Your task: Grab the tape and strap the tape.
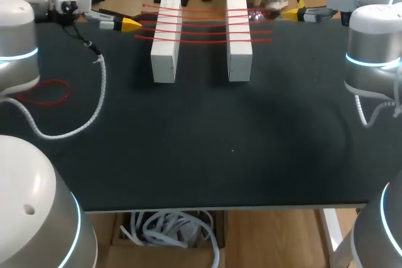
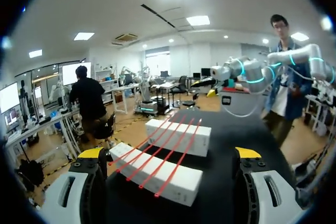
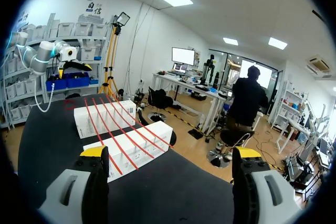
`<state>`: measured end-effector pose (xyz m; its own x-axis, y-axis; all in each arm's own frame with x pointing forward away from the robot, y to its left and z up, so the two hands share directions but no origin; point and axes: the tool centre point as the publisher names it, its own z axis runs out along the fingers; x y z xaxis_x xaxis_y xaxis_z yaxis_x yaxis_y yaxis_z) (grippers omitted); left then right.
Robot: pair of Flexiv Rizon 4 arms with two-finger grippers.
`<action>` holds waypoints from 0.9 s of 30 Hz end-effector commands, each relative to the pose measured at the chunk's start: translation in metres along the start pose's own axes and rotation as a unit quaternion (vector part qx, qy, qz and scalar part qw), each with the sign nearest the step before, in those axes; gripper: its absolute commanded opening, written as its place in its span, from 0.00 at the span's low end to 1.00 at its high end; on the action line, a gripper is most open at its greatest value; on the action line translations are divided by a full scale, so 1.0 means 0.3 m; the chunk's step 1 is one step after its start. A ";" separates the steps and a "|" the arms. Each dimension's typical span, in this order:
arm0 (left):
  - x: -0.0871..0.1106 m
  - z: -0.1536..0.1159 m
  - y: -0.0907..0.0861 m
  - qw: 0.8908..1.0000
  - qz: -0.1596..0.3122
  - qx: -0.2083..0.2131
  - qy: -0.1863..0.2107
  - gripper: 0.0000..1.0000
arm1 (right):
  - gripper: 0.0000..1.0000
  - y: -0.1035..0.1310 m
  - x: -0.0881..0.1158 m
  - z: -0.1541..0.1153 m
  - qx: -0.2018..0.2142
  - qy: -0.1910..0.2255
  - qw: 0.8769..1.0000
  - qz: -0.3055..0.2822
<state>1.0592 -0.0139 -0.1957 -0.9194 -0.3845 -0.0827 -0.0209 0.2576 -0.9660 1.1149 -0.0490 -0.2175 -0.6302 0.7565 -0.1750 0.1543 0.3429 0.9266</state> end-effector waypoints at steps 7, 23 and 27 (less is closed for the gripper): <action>-0.015 -0.020 0.019 0.996 0.044 0.026 0.075 1.00 | 1.00 0.001 -0.001 -0.002 0.001 0.001 1.000 0.000; -0.032 0.045 0.105 0.983 0.073 0.020 0.166 0.92 | 1.00 0.001 -0.001 -0.002 0.001 0.001 1.000 0.000; -0.030 0.051 0.132 0.983 0.068 0.014 0.170 0.40 | 1.00 0.001 -0.001 -0.002 0.001 0.001 1.000 0.000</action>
<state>1.0671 -0.0144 -0.2334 -0.9850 -0.0913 -0.1466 0.1181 0.2634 -0.9574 1.1148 -0.0491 -0.2175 -0.6303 0.7564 -0.1749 0.1541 0.3427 0.9267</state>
